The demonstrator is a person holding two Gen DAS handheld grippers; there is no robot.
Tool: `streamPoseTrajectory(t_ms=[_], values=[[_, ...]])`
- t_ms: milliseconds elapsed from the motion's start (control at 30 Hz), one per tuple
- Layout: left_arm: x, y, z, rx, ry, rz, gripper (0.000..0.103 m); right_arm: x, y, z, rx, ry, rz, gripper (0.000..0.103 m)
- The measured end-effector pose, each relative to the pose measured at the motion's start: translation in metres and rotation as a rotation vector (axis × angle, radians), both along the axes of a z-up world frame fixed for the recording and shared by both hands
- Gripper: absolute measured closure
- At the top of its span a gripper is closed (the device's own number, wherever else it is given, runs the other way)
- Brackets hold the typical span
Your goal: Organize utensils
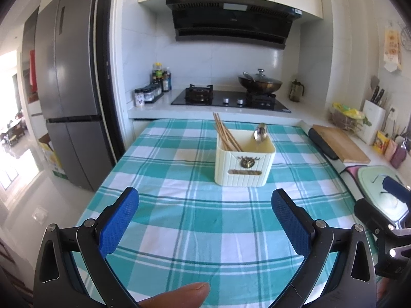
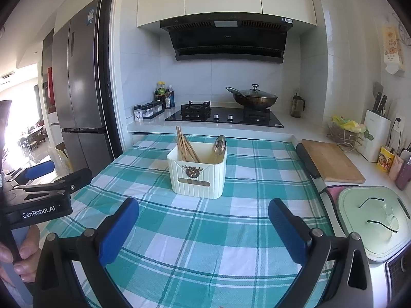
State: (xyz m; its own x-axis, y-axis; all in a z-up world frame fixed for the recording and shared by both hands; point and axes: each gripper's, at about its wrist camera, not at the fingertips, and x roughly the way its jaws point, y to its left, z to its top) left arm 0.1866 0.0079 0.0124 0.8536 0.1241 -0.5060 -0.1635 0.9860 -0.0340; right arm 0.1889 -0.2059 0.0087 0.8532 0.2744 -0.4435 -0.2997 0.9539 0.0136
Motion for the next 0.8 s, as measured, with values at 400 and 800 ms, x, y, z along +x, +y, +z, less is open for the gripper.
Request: streamPoseTrajectory(t_ms=[400,800], values=[[-0.0009,-0.0037,0.0008,0.039,-0.002,0.002,0.0,-0.0014,-0.0001,0.0006,-0.007,-0.007,0.003,0.001],[-0.0008,-0.0048,-0.0003,0.046,0.005,0.001,0.0,-0.0051,0.0003,0.0028,-0.014,-0.022,0.0,0.001]])
